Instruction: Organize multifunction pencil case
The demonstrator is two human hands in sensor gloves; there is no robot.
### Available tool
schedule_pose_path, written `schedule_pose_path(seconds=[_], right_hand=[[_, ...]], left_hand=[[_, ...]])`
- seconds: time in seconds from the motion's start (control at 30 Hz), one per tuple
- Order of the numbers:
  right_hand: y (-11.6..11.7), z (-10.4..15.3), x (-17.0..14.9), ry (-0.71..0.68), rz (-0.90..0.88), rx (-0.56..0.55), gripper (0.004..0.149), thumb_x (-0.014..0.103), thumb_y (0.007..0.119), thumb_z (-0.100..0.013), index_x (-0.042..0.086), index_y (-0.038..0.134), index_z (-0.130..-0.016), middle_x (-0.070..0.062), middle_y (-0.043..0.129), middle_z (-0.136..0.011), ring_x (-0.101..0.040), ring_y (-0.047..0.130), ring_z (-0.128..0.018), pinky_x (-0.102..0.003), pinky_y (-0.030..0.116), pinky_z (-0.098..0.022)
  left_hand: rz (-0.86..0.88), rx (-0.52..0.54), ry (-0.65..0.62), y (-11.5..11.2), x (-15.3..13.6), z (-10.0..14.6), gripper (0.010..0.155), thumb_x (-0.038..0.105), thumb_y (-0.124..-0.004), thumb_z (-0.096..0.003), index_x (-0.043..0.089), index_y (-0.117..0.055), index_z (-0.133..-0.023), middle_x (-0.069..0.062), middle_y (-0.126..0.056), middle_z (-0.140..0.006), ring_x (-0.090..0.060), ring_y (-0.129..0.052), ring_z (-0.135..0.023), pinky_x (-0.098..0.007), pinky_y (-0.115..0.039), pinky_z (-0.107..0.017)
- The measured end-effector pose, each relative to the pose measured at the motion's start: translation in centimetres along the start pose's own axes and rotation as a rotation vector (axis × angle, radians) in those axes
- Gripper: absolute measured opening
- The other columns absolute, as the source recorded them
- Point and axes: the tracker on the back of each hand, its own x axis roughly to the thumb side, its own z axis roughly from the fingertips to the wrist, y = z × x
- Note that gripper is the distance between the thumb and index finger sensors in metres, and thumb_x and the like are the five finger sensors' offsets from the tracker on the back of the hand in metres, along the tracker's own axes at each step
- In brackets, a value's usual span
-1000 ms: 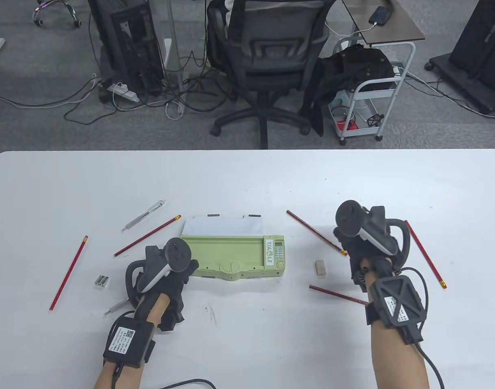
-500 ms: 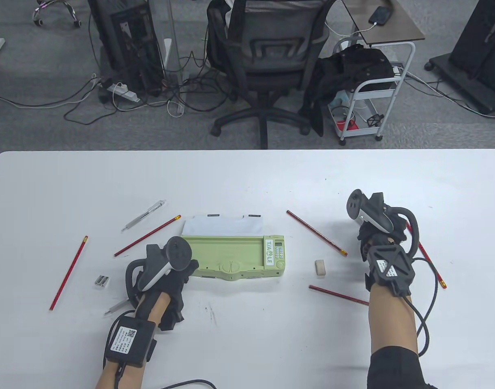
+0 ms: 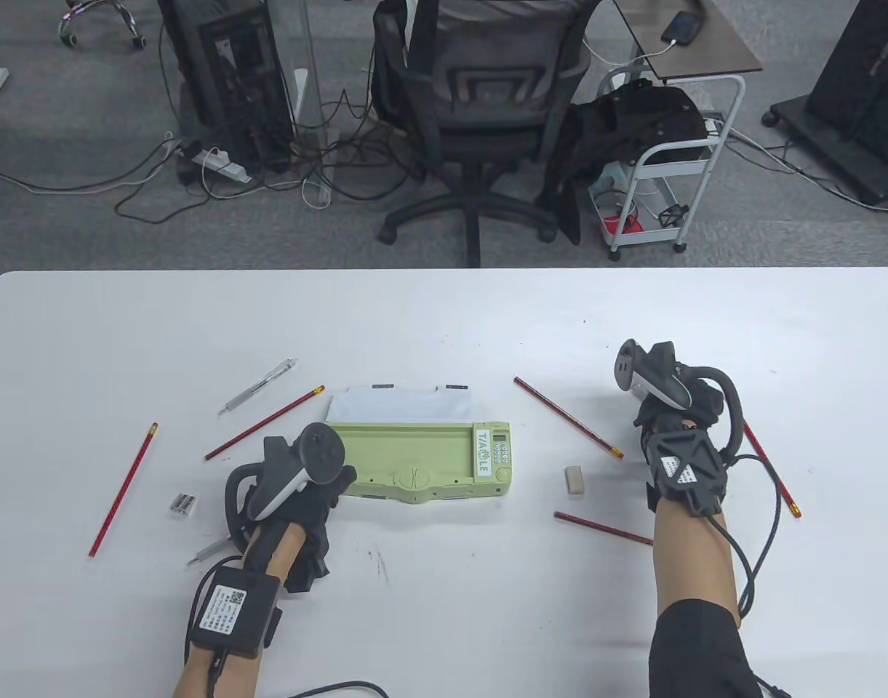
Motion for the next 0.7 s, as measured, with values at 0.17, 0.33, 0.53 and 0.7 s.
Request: schedule_pose_path(seconds=[0.17,0.33,0.53,0.7], right_hand=[[0.0,0.0,0.8,-0.025,0.048,-0.004,0.045,0.033,0.084,-0.046,0.011,0.084,-0.085,-0.014,0.090,-0.082,-0.035,0.096,-0.066,-0.052,0.082,-0.057],[0.0,0.1,0.5,-0.049,0.044,-0.001,0.046,0.035,0.082,-0.047,0.011,0.083,-0.087,-0.014,0.089,-0.082,-0.033,0.096,-0.066,-0.051,0.082,-0.058],[-2.2,1.7,1.2,-0.090,-0.031,-0.036,0.046,0.035,0.081,-0.048,0.012,0.080,-0.088,-0.014,0.087,-0.084,-0.033,0.095,-0.069,-0.052,0.081,-0.059],[-6.9,4.9,3.7,-0.211,-0.152,-0.141,0.046,0.034,0.081,-0.049,0.012,0.079,-0.090,-0.014,0.086,-0.086,-0.034,0.094,-0.070,-0.052,0.080,-0.060]], left_hand=[[-0.003,-0.001,0.000,0.0,0.0,0.0,0.076,0.048,-0.073,-0.0495,0.009,-0.052,-0.112,-0.020,-0.071,-0.114,-0.047,-0.074,-0.103,-0.067,-0.063,-0.070],[-0.002,0.000,0.000,0.1,0.0,0.0,0.077,0.048,-0.074,-0.0492,0.009,-0.052,-0.111,-0.020,-0.071,-0.114,-0.047,-0.074,-0.103,-0.067,-0.063,-0.070],[-0.006,0.003,0.001,0.1,0.0,0.0,0.077,0.048,-0.073,-0.0492,0.009,-0.052,-0.112,-0.020,-0.071,-0.114,-0.047,-0.074,-0.103,-0.067,-0.063,-0.070],[0.005,0.008,0.001,0.0,-0.1,0.0,0.076,0.048,-0.073,-0.0493,0.009,-0.052,-0.112,-0.020,-0.071,-0.114,-0.047,-0.074,-0.103,-0.067,-0.063,-0.069]])
